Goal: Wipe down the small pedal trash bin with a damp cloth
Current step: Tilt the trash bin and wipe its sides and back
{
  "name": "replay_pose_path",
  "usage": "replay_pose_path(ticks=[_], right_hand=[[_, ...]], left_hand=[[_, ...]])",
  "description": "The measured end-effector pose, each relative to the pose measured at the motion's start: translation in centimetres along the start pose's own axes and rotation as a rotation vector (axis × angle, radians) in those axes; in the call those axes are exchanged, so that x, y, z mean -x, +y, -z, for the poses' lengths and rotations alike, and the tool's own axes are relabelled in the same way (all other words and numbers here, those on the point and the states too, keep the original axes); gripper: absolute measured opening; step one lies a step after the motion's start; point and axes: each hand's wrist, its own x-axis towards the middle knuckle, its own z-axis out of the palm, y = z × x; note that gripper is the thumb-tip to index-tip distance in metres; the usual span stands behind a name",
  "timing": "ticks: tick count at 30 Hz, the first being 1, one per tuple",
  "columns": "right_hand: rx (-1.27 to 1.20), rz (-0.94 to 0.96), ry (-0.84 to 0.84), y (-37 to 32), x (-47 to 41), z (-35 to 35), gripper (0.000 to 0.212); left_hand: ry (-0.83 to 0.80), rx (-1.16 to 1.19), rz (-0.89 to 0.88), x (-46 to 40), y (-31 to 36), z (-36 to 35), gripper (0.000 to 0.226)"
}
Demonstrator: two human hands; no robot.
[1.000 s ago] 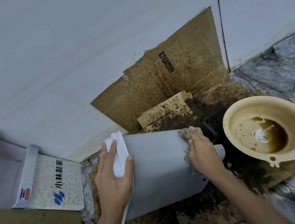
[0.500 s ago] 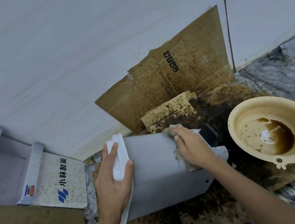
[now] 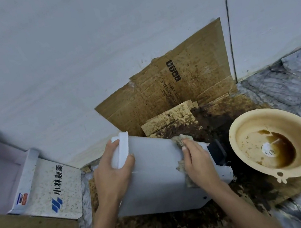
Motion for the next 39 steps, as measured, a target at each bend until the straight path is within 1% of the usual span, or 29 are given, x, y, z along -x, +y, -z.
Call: replay_pose_path(ticks=[2, 5, 7, 10, 12, 14, 16, 17, 18, 20, 22, 24, 26, 28, 33, 36, 39], right_hand=[[0.011, 0.003, -0.022, -0.2, -1.5, 0.4, 0.034], [0.005, -0.064, -0.071, -0.4, -3.4, 1.0, 0.029], [-0.003, -0.069, -0.148, -0.9, -4.2, 1.5, 0.025], [-0.022, -0.042, -0.282, -2.1, -5.2, 2.1, 0.027], [-0.071, -0.044, -0.306, -2.8, -5.9, 2.8, 0.029], [-0.131, -0.03, -0.286, -2.9, -6.1, 3.5, 0.029], [-0.183, -0.024, -0.243, -2.2, -5.5, 4.1, 0.027], [-0.2, -0.034, -0.223, -1.7, -5.0, 4.4, 0.025], [-0.208, -0.05, -0.209, -1.2, -4.5, 4.5, 0.024], [-0.184, -0.087, -0.207, 0.0, -3.6, 4.7, 0.024], [-0.14, -0.134, -0.226, 0.9, -3.1, 4.9, 0.025], [-0.109, -0.171, -0.227, 1.3, -2.9, 5.0, 0.026], [-0.104, -0.19, -0.218, 1.3, -2.9, 5.0, 0.025], [-0.119, -0.204, -0.206, 1.0, -3.1, 4.7, 0.026], [-0.204, -0.286, -0.191, -1.4, -4.8, 3.6, 0.031], [-0.322, -0.364, -0.221, -3.7, -6.7, 3.0, 0.033], [-0.486, -0.428, -0.236, -6.1, -8.8, 2.5, 0.028]], left_hand=[[-0.053, 0.011, -0.022, -0.4, -0.1, 0.7, 0.053], [-0.141, 0.004, -0.078, -0.5, -0.4, 1.4, 0.057], [-0.201, 0.003, -0.151, -0.4, -0.6, 1.4, 0.059], [-0.278, -0.014, -0.322, -0.3, -0.3, 1.0, 0.056], [-0.323, -0.027, -0.402, -0.4, 0.6, 0.4, 0.053], [-0.323, -0.066, -0.396, -0.3, 1.7, -0.3, 0.057], [-0.265, -0.098, -0.316, 0.2, 2.5, -1.2, 0.069], [-0.216, -0.104, -0.245, 0.5, 2.6, -1.7, 0.077], [-0.159, -0.1, -0.146, 0.8, 2.8, -2.1, 0.086], [-0.054, -0.028, 0.126, 1.7, 3.3, -2.7, 0.112], [0.002, 0.073, 0.357, 2.3, 3.9, -3.1, 0.131], [0.014, 0.245, 0.5, 2.5, 4.1, -3.4, 0.136], [-0.004, 0.463, 0.599, 2.4, 4.0, -3.4, 0.134], [-0.018, 0.548, 0.625, 2.4, 3.5, -3.5, 0.133], [0.0, 0.663, 0.571, 2.7, 2.6, -2.8, 0.121], [-0.019, 0.714, 0.572, 2.7, 2.2, -2.5, 0.116], [-0.068, 0.756, 0.589, 2.7, 2.2, -2.2, 0.109]])
